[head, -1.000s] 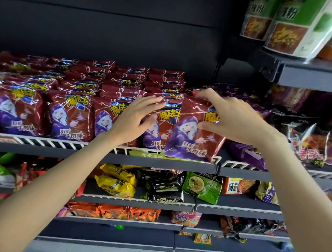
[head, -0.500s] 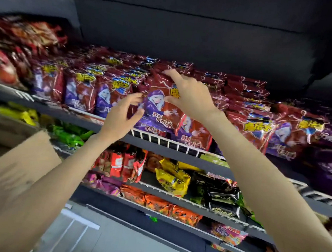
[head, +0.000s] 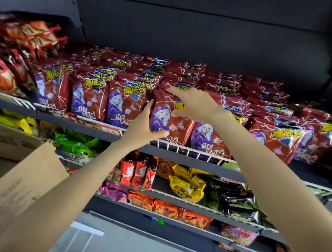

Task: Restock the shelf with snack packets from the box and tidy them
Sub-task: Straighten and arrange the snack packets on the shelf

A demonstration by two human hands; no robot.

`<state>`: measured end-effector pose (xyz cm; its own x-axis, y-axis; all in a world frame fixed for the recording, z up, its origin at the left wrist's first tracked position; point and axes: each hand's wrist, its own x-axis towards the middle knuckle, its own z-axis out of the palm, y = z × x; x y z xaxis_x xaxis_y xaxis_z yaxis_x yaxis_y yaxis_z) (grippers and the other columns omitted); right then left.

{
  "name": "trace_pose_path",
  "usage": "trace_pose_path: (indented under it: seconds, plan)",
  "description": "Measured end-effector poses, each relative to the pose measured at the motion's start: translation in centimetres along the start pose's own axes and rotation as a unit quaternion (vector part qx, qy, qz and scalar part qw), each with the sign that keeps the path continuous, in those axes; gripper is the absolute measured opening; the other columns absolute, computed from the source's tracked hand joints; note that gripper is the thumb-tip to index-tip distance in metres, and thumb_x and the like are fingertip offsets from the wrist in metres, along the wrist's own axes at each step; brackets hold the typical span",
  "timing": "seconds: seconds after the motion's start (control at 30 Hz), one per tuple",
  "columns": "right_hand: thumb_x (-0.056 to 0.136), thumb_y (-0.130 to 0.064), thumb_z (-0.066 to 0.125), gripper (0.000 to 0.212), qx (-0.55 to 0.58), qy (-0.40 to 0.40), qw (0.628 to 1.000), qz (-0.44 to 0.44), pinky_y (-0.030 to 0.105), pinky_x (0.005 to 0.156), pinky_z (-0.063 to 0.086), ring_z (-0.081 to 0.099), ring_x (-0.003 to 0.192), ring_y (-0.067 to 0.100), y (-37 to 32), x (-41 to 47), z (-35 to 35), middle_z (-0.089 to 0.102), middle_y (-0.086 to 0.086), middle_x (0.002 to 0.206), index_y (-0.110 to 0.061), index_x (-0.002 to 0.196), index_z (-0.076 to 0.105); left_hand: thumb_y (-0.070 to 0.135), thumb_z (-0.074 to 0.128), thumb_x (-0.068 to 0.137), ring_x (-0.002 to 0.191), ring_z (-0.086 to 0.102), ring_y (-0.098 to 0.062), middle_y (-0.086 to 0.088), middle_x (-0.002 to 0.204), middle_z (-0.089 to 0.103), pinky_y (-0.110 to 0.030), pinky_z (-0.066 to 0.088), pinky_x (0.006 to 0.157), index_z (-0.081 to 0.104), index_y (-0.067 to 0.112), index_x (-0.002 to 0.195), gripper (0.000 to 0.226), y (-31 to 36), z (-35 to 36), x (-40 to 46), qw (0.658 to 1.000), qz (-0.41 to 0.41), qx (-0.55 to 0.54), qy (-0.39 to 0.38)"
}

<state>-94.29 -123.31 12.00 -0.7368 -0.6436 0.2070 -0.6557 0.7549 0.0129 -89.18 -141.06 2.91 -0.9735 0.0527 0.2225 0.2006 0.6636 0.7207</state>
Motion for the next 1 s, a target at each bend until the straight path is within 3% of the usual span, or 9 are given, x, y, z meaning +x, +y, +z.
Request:
trace_pose_path:
  seconds: [0.13,0.37,0.47,0.57,0.67,0.77,0.83,0.9,1.0]
  plan:
    - [0.088,-0.041,0.064,0.073,-0.012,-0.018,1.0,0.009,0.04,0.084,0.046,0.056,0.113,0.032,0.4,-0.2,0.1,0.057,0.008,0.129,-0.027,0.148,0.025,0.029,0.081,0.072,0.129,0.042,-0.013,0.004,0.151,0.033,-0.013,0.034,0.088,0.007,0.023,0.151,0.108,1.1,1.1,0.9,0.999,-0.008,-0.047,0.021]
    - [0.08,-0.041,0.072,0.089,-0.064,-0.02,0.998,0.012,0.032,0.064,0.038,0.06,0.092,0.029,-1.1,0.1,1.9,0.057,0.007,0.104,-0.022,0.147,0.017,0.019,0.086,0.064,0.122,0.045,-0.007,0.003,0.144,0.038,-0.021,0.041,0.096,0.001,0.023,0.15,0.121,0.0,1.6,1.6,0.996,-0.02,-0.083,-0.009]
    - [0.08,-0.039,0.071,0.087,-0.086,0.017,0.996,0.002,0.03,0.063,0.036,0.06,0.093,0.026,-1.4,0.2,2.1,0.058,0.005,0.106,-0.022,0.147,0.019,0.014,0.085,0.065,0.134,0.034,-0.011,0.002,0.153,0.026,-0.02,0.035,0.099,-0.002,0.025,0.15,0.122,0.0,1.9,1.5,0.995,-0.026,-0.097,0.025]
    - [0.082,-0.038,0.07,0.085,-0.108,0.058,0.992,-0.019,0.026,0.069,0.033,0.059,0.1,0.023,-1.8,0.4,2.8,0.058,0.005,0.114,-0.022,0.149,0.019,0.014,0.083,0.07,0.141,0.021,-0.011,0.003,0.158,0.012,-0.016,0.024,0.099,-0.002,0.022,0.151,0.117,-0.2,1.8,1.3,0.995,-0.017,-0.067,0.074]
    - [0.083,-0.038,0.069,0.089,-0.114,0.021,0.993,-0.015,0.028,0.068,0.036,0.057,0.105,0.023,-1.9,0.8,3.3,0.051,0.005,0.123,-0.022,0.15,0.013,0.015,0.082,0.072,0.137,0.02,-0.004,-0.002,0.157,0.013,-0.012,0.022,0.097,-0.008,0.022,0.15,0.119,-0.4,1.9,0.9,0.997,-0.008,-0.043,0.058]
    - [0.08,-0.046,0.07,0.092,-0.136,0.0,0.991,0.016,0.037,0.088,0.043,0.045,0.122,0.028,-1.3,0.3,3.0,0.041,0.009,0.136,-0.019,0.149,0.015,0.014,0.082,0.071,0.142,0.02,-0.014,-0.001,0.157,0.008,-0.026,0.03,0.107,-0.015,0.033,0.148,0.125,-0.4,2.7,1.1,0.998,-0.004,-0.053,0.026]
    - [0.077,-0.058,0.066,0.096,-0.216,0.02,0.976,0.018,0.043,0.105,0.031,0.031,0.132,0.032,-0.8,0.1,2.8,0.031,0.013,0.145,-0.02,0.15,0.016,0.015,0.081,0.072,0.143,0.019,-0.015,0.001,0.159,0.001,-0.02,0.034,0.101,-0.019,0.035,0.146,0.126,0.0,3.1,1.2,0.999,-0.002,-0.046,0.019]
    - [0.074,-0.064,0.065,0.101,-0.229,0.021,0.973,0.019,0.048,0.111,0.023,0.022,0.139,0.035,-0.5,0.2,2.6,0.021,0.015,0.152,-0.022,0.151,0.014,0.017,0.08,0.073,0.141,0.022,-0.013,0.003,0.159,-0.002,-0.015,0.035,0.091,-0.02,0.033,0.146,0.125,0.4,3.1,1.1,0.999,-0.005,-0.035,0.023]
    - [0.074,-0.062,0.066,0.108,-0.171,-0.034,0.985,0.018,0.046,0.109,0.029,0.031,0.136,0.033,-0.1,0.3,2.7,0.026,0.011,0.152,-0.024,0.152,0.002,0.023,0.081,0.072,0.136,0.033,-0.018,-0.001,0.159,0.003,-0.027,0.043,0.092,-0.021,0.034,0.145,0.126,0.6,3.1,0.6,0.999,0.002,-0.005,0.037]
